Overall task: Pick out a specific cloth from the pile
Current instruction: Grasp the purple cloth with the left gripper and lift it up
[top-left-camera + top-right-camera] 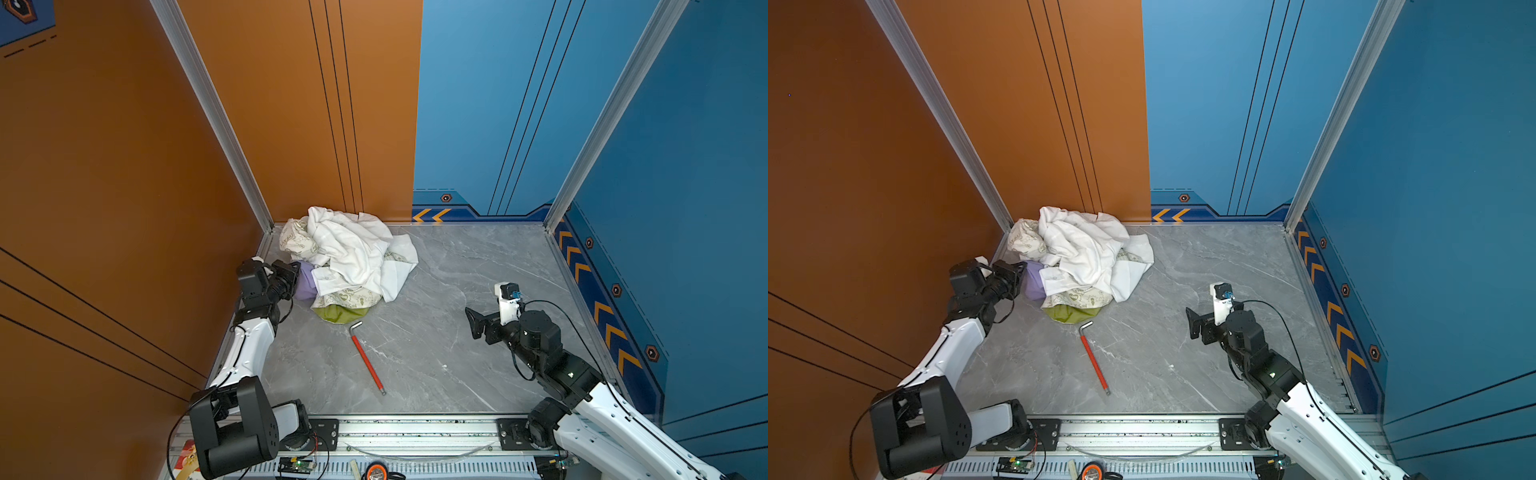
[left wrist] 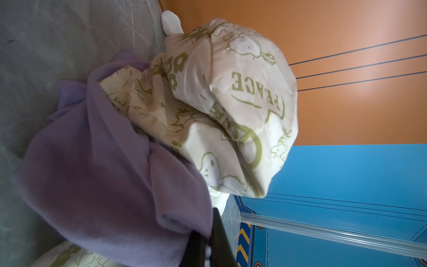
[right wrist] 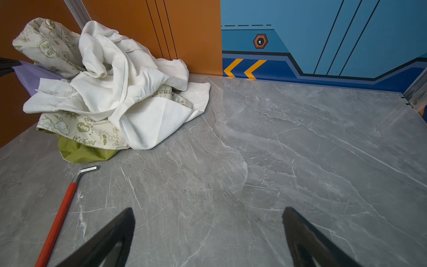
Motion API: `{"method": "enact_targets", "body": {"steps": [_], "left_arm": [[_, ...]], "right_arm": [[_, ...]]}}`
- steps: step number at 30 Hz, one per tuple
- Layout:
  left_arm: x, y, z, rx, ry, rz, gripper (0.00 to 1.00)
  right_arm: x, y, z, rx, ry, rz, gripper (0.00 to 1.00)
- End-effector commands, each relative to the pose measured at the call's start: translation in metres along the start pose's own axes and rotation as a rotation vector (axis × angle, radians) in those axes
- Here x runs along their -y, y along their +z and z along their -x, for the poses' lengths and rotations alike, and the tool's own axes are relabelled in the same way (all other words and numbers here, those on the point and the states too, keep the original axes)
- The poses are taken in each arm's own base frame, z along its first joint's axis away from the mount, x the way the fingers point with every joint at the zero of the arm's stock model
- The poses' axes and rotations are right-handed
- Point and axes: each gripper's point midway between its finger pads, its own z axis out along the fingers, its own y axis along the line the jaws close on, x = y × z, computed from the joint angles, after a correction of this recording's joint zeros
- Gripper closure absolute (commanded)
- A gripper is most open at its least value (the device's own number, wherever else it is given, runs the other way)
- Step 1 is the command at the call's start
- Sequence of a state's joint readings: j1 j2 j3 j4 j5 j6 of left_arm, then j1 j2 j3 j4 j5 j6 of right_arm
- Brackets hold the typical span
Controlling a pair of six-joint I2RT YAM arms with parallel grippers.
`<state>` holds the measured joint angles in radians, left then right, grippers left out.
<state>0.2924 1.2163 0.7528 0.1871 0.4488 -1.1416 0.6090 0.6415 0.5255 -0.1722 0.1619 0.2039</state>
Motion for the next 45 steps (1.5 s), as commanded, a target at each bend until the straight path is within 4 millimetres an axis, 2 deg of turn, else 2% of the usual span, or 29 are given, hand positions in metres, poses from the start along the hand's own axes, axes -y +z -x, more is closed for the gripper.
{"method": "enact_targets", "body": {"steps": [1,17,18,22,27,37,45], "left_arm": [[0.048,-0.015,0.015,0.059,0.084,-0.096,1.00],[0.115,-0.042,0.047,0.176,0.180,-0.154,1.00],[0.128,-0.047,0.052,0.191,0.198,-0.171,1.00],[0.146,-0.055,0.059,0.221,0.243,-0.179,1.00],[0.165,-0.065,0.069,0.266,0.294,-0.183,1.00],[0.198,-0.073,0.082,0.302,0.353,-0.209,1.00],[0.246,-0.086,0.090,0.333,0.456,-0.250,1.00]], "right_arm": [[0.002,0.002,-0.004,0.000,0.011,-0.013,0.00],[0.003,0.002,-0.008,-0.013,0.011,-0.016,0.00],[0.003,0.002,-0.008,-0.012,0.012,-0.016,0.00],[0.003,0.003,-0.010,-0.015,0.013,-0.017,0.00],[0.003,0.003,-0.010,-0.017,0.013,-0.017,0.00],[0.003,0.003,-0.013,-0.023,0.011,-0.018,0.00],[0.003,0.004,-0.012,-0.023,0.011,-0.016,0.00]]}}
